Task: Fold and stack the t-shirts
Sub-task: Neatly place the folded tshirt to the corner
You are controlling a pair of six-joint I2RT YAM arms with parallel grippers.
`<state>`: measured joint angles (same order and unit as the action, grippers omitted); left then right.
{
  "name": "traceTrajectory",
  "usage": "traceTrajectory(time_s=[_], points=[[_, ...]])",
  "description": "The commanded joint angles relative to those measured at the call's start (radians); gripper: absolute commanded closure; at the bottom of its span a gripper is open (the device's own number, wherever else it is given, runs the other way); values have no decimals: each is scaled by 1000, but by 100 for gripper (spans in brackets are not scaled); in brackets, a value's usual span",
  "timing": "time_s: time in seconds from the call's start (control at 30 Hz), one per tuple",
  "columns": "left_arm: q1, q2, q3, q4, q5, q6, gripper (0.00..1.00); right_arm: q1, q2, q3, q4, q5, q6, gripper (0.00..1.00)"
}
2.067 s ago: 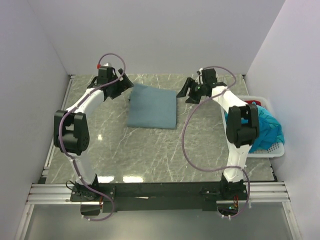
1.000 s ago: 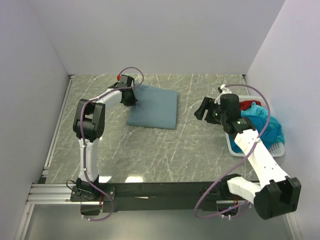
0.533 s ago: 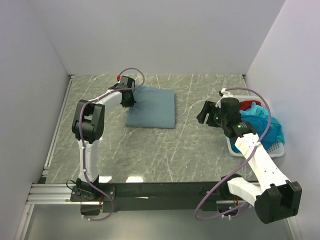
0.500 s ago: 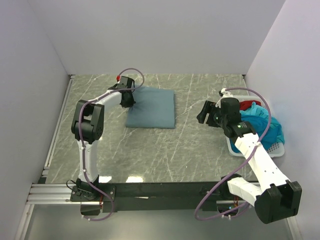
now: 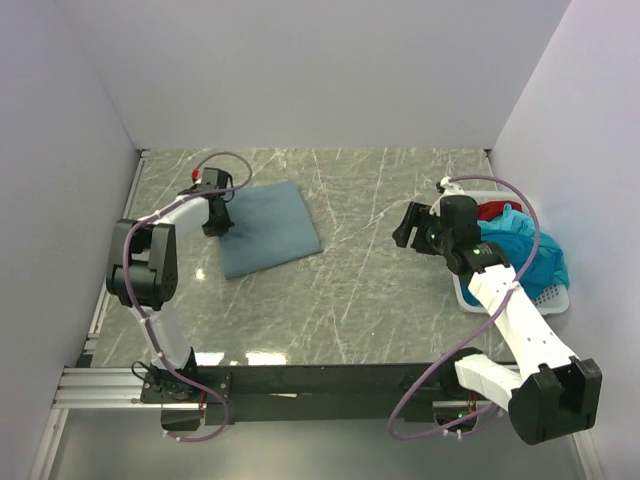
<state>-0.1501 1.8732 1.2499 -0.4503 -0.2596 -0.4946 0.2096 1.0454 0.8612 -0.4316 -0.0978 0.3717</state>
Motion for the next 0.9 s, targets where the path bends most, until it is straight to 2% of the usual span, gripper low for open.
traceTrajectory(time_s=[0.0,0.17,0.33,0.47,0.63,0.87], points=[[50,-49,-12,-25,-99,17,99,-10,18,9,40,-17,-16,22],[145,6,83,1,-101,71,99,-16,28,4,45,-28,-20,22],[210,177,308,-77,-193,148,99,-26,30,13,33,-31,-28,22],[264,265,397,-88,-205,235,99,-29,27,15,22,-3,-33,22],[339,342,506,-105,-168,237,99,-30,25,13,16,18,-36,22],[377,397,623,-94,-202,274,99,-33,36,15,16,24,-36,21]])
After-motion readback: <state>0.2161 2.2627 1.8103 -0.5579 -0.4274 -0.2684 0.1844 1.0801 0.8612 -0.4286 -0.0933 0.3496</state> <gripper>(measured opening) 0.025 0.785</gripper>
